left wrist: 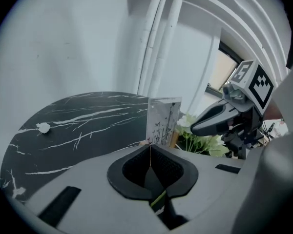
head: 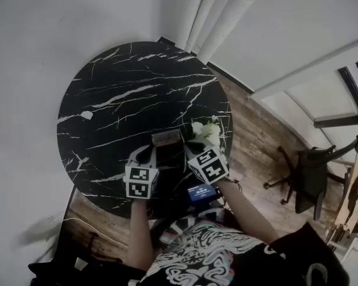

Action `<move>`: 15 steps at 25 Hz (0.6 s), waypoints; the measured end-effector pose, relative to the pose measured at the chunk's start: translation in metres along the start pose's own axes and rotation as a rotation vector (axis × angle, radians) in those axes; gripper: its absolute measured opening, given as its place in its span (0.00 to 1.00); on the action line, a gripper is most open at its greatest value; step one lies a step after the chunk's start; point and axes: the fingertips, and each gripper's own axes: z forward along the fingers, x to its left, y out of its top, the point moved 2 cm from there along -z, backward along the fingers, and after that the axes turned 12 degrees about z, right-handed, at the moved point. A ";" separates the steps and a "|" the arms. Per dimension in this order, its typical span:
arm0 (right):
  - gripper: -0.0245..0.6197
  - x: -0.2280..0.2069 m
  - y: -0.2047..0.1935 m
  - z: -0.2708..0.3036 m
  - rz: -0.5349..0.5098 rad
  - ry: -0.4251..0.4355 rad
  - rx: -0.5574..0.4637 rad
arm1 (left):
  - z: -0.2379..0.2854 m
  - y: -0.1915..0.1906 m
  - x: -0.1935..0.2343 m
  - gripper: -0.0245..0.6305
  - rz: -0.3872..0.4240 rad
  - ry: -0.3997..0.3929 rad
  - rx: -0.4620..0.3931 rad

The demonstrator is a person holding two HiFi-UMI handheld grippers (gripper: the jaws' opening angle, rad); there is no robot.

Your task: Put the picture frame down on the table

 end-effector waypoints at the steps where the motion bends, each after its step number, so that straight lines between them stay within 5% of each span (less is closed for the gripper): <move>1: 0.07 0.001 -0.001 -0.003 -0.001 -0.001 -0.005 | -0.002 0.003 0.000 0.06 -0.004 0.005 -0.012; 10: 0.07 0.014 -0.005 -0.031 -0.002 -0.017 -0.077 | -0.026 0.009 -0.016 0.06 0.040 0.017 -0.060; 15: 0.07 0.024 -0.009 -0.048 0.001 -0.024 -0.129 | -0.044 0.021 -0.030 0.06 -0.006 -0.018 -0.169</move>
